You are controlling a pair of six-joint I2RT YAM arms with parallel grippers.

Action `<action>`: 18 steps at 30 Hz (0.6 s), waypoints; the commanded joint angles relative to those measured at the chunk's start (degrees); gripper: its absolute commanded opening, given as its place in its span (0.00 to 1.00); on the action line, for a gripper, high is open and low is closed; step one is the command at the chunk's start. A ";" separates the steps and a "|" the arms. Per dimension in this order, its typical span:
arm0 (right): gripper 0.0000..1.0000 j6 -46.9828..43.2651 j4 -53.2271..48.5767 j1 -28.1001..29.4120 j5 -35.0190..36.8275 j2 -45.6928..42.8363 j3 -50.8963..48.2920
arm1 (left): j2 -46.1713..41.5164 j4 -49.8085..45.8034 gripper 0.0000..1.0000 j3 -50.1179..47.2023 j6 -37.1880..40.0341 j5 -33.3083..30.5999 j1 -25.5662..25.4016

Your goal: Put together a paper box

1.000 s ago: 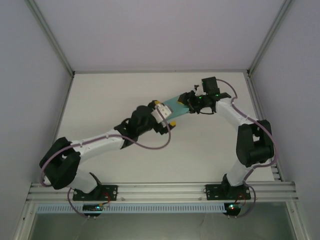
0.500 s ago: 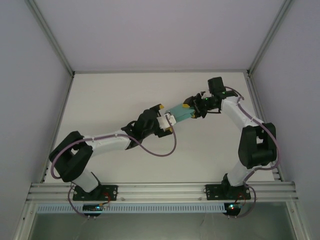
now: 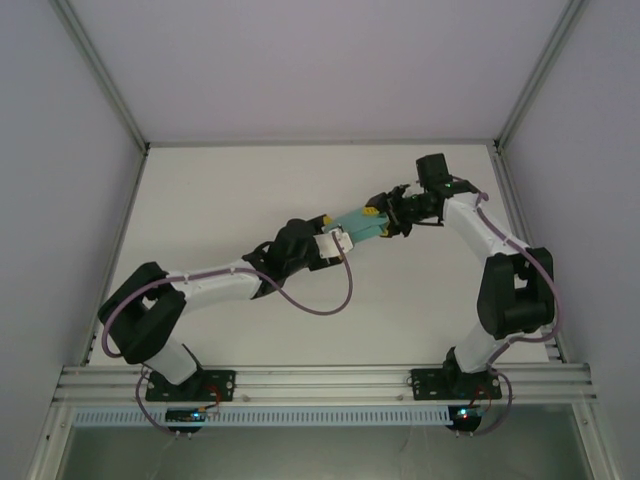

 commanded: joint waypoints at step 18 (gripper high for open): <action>0.99 -6.41 9.10 -5.04 11.19 -7.79 -0.99 | -3.29 -4.45 0.35 1.51 0.66 1.68 0.36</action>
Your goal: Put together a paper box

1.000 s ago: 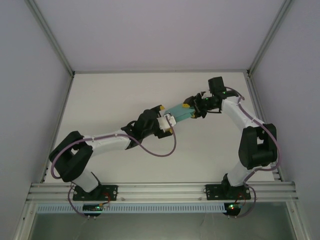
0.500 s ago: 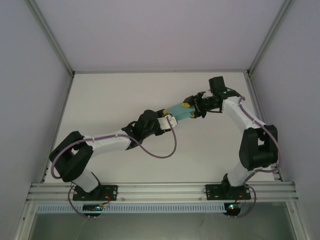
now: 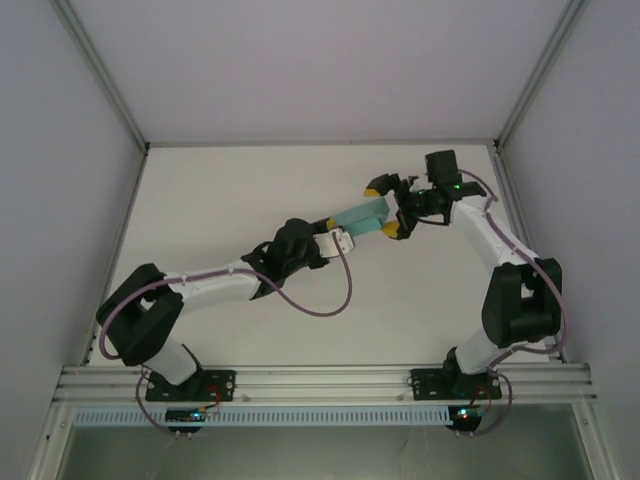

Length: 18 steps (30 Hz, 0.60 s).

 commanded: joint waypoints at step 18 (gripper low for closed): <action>0.99 -71.77 8.84 1.71 13.55 -16.35 -8.34 | 10.84 -68.59 0.25 29.04 2.66 27.81 12.47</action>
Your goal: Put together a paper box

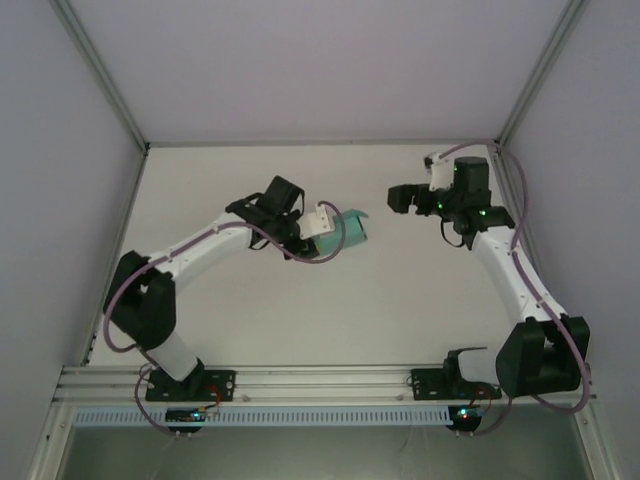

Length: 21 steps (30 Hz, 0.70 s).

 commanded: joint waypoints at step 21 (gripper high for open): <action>0.43 -25.59 -17.53 15.11 2.42 16.65 9.40 | 12.59 -16.09 0.30 9.98 3.15 1.89 -0.12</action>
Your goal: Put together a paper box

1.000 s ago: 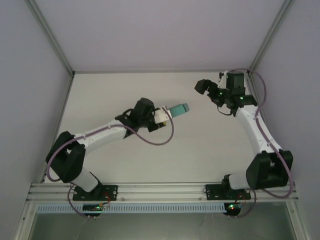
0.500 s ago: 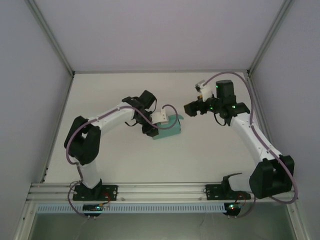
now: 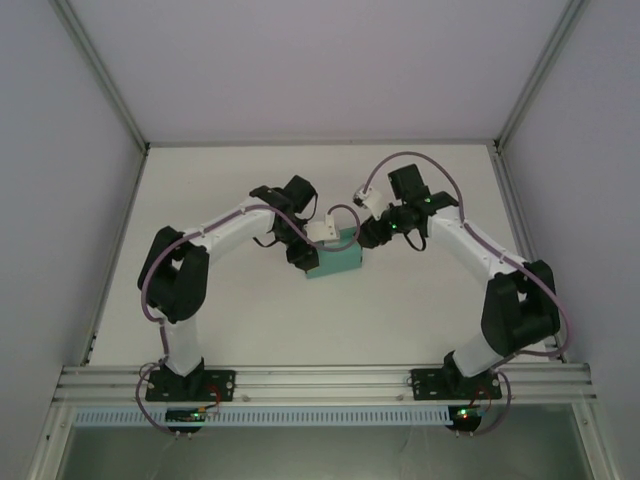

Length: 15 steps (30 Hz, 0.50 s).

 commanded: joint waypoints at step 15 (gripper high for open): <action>0.00 26.21 6.09 7.09 19.68 -1.85 -3.83 | 0.50 1.27 0.40 -0.65 -3.31 0.01 -0.27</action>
